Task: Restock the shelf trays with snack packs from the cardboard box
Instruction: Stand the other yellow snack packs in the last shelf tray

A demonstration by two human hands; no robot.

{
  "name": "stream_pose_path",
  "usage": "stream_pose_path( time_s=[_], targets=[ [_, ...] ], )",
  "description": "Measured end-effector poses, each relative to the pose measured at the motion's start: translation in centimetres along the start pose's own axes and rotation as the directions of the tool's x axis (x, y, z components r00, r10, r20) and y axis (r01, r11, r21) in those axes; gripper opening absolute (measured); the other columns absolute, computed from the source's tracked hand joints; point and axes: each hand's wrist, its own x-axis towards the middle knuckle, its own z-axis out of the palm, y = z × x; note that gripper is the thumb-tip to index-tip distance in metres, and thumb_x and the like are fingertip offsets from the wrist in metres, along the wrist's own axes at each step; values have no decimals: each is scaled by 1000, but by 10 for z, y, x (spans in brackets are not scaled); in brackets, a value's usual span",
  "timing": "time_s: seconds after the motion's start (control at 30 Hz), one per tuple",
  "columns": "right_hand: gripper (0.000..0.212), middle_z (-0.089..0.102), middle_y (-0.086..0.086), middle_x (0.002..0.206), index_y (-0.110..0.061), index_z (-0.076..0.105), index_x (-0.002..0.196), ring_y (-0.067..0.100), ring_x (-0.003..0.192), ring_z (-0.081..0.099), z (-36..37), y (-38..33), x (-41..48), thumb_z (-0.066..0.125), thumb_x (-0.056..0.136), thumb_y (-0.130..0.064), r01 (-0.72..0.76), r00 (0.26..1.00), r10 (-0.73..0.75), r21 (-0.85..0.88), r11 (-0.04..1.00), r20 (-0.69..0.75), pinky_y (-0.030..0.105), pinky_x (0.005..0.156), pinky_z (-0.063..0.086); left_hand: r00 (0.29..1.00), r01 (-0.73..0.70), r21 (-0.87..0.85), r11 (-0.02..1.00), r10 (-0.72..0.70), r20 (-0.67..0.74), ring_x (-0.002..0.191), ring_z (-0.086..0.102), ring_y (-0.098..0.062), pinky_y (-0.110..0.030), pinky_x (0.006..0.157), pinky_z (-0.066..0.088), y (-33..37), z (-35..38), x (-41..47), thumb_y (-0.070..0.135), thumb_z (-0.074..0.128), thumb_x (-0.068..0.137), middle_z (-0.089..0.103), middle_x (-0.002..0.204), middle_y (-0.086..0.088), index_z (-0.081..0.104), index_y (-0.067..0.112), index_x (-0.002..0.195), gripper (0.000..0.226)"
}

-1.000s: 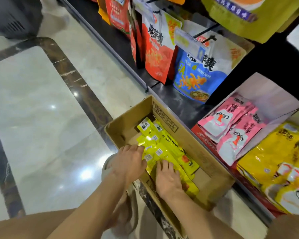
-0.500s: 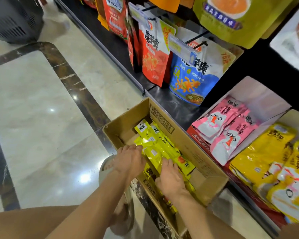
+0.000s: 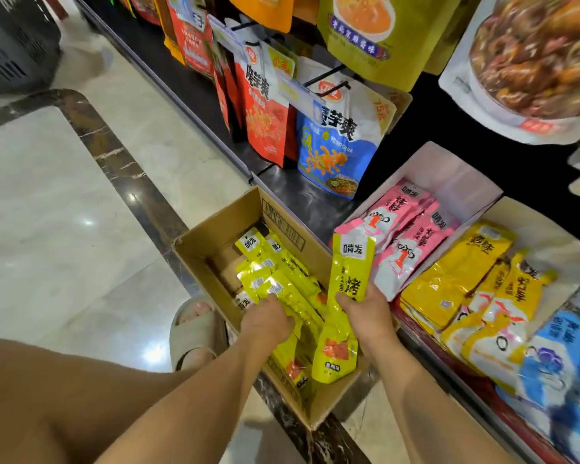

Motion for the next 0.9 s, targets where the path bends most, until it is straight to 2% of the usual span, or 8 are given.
stream_pose_path(
  time_s=[0.13,0.27,0.33,0.43,0.57,0.77,0.83,0.9],
  targets=[
    [16,77,-3,90,-16,69,99,21,85,73,-18,2,-5,72,88,-5,-22,999,27,143,989,-35,40,78,60,984,179,-303,936,-164,74,132,44,-35,-43,103,45,23,30,10,54,66,86,38,144,-15,22,4,144,88],
    [16,78,-3,94,-19,69,100,24,87,75,-28,3,-11,72,89,-7,-8,1000,14,215,977,-28,50,80,61,948,319,-358,878,-301,106,142,28,-39,-47,112,34,46,44,17,72,63,77,11,155,-20,-11,0,152,127],
    [17,78,-1,96,-21,69,100,24,88,75,-32,3,-13,72,89,-9,-1,1000,5,238,971,-19,53,81,60,930,367,-363,857,-339,141,144,23,-40,-49,112,31,55,45,22,78,59,75,2,157,-20,-21,1,151,134],
    [18,78,0,97,-22,70,100,26,89,75,-37,3,-15,72,90,-7,-5,1000,7,254,967,-7,53,81,60,899,434,-390,812,-417,133,140,28,-37,-47,108,36,59,47,30,79,60,72,7,155,-17,-23,3,151,137],
    [19,78,0,98,-21,70,103,28,90,75,-40,0,-17,71,91,-7,-23,999,15,269,963,31,52,80,61,882,447,-408,796,-468,52,135,36,-34,-43,105,40,62,57,37,72,67,73,14,153,-16,-22,2,151,137],
    [17,78,-3,93,-18,67,103,20,84,75,-48,-10,-18,70,92,-6,-12,999,0,265,964,43,38,68,61,899,414,-447,793,-432,67,132,38,-36,-42,107,40,57,55,29,56,64,85,13,151,-18,-22,-1,150,122],
    [18,78,-3,93,-18,67,104,17,83,75,-49,-13,-20,70,92,-6,-8,1000,0,269,963,30,33,65,59,923,362,-518,775,-377,81,131,39,-38,-44,104,42,51,50,24,46,67,87,15,151,-19,-15,0,152,114],
    [19,78,-4,93,-20,68,103,18,84,75,-50,-16,-22,71,91,-6,-5,1000,0,265,964,19,37,70,60,948,266,-612,745,-318,25,119,50,-38,-43,92,50,40,41,19,27,66,88,29,148,-20,6,2,152,91]
  ],
)
